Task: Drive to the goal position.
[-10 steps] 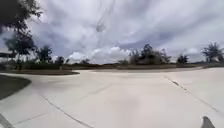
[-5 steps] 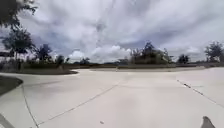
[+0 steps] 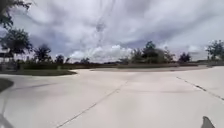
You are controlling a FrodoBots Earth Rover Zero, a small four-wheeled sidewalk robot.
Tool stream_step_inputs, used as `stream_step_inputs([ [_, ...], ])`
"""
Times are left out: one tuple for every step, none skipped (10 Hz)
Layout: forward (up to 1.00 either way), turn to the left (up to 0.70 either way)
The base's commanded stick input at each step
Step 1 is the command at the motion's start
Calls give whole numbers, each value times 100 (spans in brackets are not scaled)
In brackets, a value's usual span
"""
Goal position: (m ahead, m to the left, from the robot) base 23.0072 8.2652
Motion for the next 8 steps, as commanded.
stream_step_inputs([
  [85, 0],
  [85, 0],
  [85, 0],
  [85, 0],
  [85, 0],
  [85, 0],
  [85, 0],
  [85, 0],
])
